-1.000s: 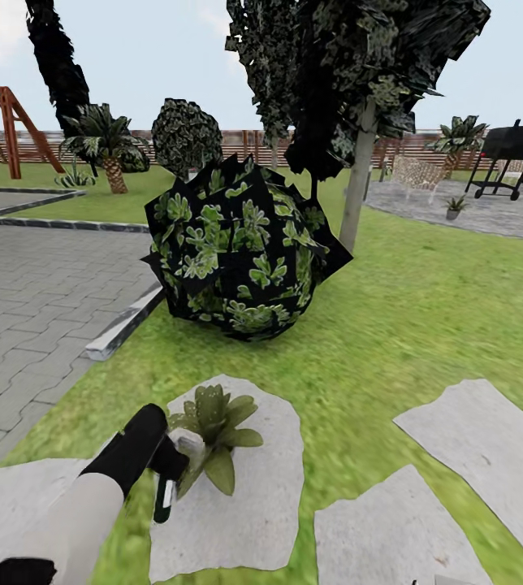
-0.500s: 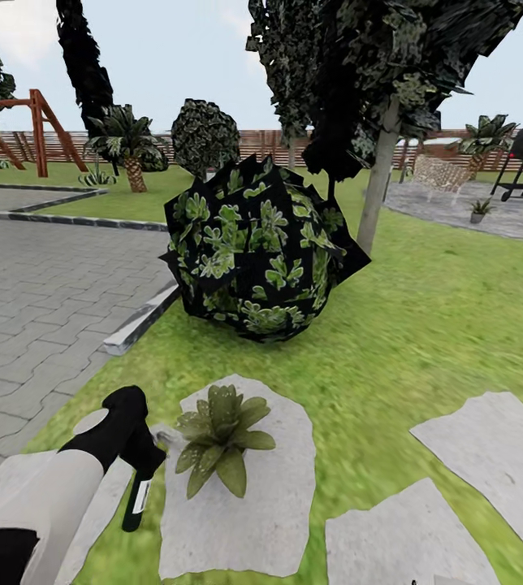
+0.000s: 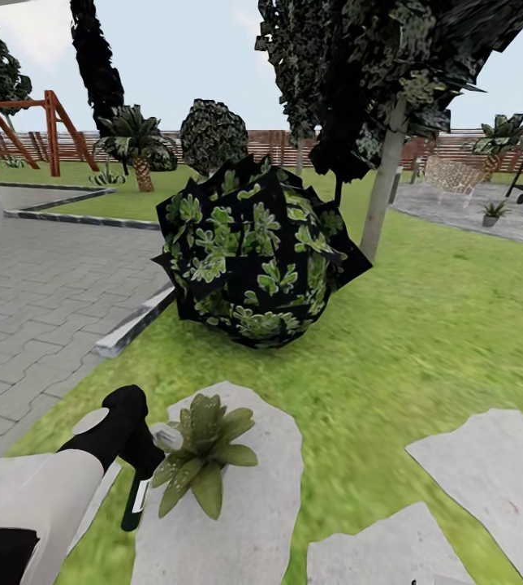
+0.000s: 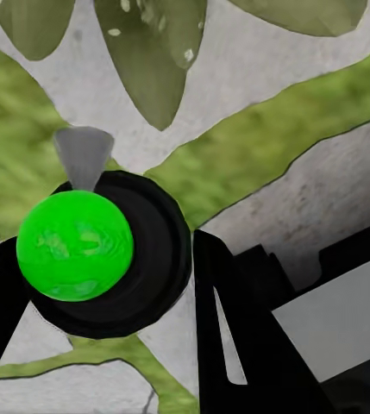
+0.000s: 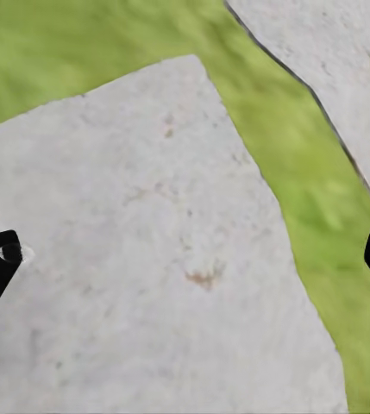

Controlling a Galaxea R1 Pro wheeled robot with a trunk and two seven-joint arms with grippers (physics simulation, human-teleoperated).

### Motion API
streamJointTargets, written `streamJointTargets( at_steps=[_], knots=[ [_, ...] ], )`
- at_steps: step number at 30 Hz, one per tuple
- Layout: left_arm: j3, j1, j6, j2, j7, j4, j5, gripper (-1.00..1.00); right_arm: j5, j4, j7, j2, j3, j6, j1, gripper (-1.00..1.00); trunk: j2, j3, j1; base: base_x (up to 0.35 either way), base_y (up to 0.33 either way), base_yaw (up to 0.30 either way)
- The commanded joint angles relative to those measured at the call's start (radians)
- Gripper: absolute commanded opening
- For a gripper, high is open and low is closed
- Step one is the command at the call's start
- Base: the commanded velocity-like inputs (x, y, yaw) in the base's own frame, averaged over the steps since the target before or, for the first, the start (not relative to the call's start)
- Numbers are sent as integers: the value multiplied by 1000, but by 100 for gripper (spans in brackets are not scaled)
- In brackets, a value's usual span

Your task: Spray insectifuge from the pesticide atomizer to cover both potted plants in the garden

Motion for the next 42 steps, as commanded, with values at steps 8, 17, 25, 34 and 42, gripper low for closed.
streamJointTargets(
  at_steps=[8,17,25,34,42],
  knots=[
    [-4,-6,9,0,-11,-1,-7,-100,10,2,-3,0,-7,-3,-1,100,0,-1,0,233,-236,251],
    [-4,-9,10,-2,-11,-3,-8,-100,10,2,-3,0,-7,-3,-1,100,0,-1,0,265,-145,46],
    [-6,-12,10,-2,-11,-4,-8,-100,10,2,-4,0,-7,-3,-1,100,0,-1,0,24,-11,146],
    [-9,-12,9,-1,-11,-4,-9,-100,10,2,-3,0,-7,-3,-1,100,0,-1,0,-99,-78,135],
    [-9,-11,9,0,-11,-4,-9,-100,10,2,-4,0,-7,-3,-1,100,0,-1,0,-242,-184,91]
  ],
)
